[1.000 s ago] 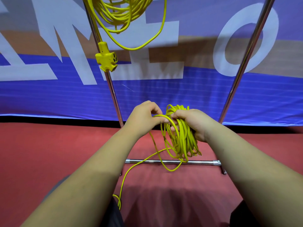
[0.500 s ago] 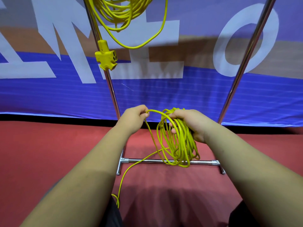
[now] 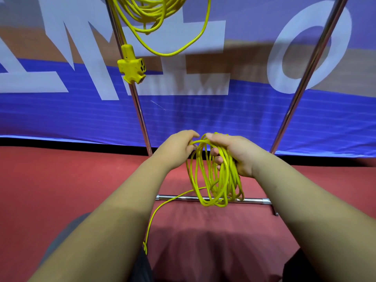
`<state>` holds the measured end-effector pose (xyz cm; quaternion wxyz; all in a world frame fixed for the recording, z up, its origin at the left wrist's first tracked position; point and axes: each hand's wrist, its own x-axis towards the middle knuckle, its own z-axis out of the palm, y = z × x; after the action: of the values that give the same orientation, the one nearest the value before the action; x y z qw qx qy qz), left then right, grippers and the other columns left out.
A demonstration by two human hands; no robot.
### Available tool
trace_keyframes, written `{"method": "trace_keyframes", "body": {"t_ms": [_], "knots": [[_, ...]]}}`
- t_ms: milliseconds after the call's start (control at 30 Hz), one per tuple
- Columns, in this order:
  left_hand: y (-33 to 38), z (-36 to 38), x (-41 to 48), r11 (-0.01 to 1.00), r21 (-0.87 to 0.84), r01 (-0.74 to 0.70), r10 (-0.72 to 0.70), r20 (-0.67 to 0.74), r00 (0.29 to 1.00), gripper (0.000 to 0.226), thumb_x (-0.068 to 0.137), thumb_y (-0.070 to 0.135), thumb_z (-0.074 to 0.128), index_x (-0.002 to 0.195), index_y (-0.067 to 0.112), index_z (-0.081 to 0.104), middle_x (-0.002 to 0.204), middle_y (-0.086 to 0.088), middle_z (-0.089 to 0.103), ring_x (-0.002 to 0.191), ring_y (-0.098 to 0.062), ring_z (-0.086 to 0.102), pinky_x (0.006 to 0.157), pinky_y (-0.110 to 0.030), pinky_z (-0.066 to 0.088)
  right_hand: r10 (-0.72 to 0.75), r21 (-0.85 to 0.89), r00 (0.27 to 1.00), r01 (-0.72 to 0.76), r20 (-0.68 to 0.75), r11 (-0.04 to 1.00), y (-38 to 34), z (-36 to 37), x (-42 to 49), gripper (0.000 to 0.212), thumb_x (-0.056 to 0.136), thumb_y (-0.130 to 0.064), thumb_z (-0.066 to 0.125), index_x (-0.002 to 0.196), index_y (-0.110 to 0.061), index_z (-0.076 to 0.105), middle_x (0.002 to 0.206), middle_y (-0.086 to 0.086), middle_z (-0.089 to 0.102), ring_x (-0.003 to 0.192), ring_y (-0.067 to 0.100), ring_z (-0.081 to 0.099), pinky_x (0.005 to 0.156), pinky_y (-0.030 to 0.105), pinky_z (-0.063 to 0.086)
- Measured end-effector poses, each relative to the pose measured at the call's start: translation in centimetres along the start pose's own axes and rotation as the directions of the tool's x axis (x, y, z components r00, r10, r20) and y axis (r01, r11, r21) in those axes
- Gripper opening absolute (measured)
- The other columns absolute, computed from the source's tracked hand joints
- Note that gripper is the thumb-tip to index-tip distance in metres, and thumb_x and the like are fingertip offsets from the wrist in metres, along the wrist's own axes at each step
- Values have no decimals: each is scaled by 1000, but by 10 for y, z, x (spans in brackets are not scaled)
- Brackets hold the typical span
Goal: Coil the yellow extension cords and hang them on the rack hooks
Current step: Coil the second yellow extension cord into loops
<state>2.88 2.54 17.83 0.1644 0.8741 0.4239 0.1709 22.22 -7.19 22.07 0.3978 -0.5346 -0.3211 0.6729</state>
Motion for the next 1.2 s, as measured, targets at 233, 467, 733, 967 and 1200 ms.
{"method": "trace_keyframes", "body": {"t_ms": [233, 467, 733, 967, 1200], "knots": [[-26, 17, -3, 972, 137, 190, -200, 65, 978, 28, 94, 10, 52, 116, 21, 64, 107, -4, 68, 98, -28, 62, 78, -40, 53, 8, 60, 1000, -9, 8, 998, 0, -2, 2, 16, 99, -18, 65, 84, -22, 60, 57, -8, 39, 40, 9, 33, 49, 26, 36], [-56, 25, -8, 812, 341, 474, -515, 35, 856, 11, 94, 19, 59, 99, 25, 67, 98, -2, 66, 94, -30, 65, 73, -38, 50, -61, 232, 997, 73, -57, 970, -15, -13, 1, 17, 98, -17, 55, 82, -23, 53, 50, -10, 33, 35, 8, 26, 43, 23, 33], [-65, 14, 2, 826, 242, 510, -514, -49, 856, 20, 103, 30, 61, 107, 11, 64, 103, -16, 68, 95, -39, 67, 72, -39, 48, -133, 170, 989, 144, -70, 975, -17, -32, 10, 18, 97, -21, 57, 79, -22, 54, 59, -4, 40, 39, 13, 34, 50, 29, 38], [-70, 2, 9, 873, 216, 438, -414, -147, 898, 20, 96, 0, 44, 98, 18, 51, 91, 7, 58, 80, -28, 59, 63, -33, 40, -96, 182, 995, 97, -15, 978, -14, -36, 12, 20, 101, -28, 61, 82, -23, 57, 62, -5, 48, 44, 13, 41, 52, 30, 42], [-85, 7, 4, 868, 199, 454, -450, -71, 890, 10, 100, 11, 51, 102, 14, 60, 96, -11, 65, 82, -33, 63, 67, -40, 53, -72, 232, 997, 63, 29, 971, -19, -23, 6, 26, 99, -23, 53, 74, -25, 46, 51, -10, 33, 36, 9, 27, 47, 25, 32]]}}
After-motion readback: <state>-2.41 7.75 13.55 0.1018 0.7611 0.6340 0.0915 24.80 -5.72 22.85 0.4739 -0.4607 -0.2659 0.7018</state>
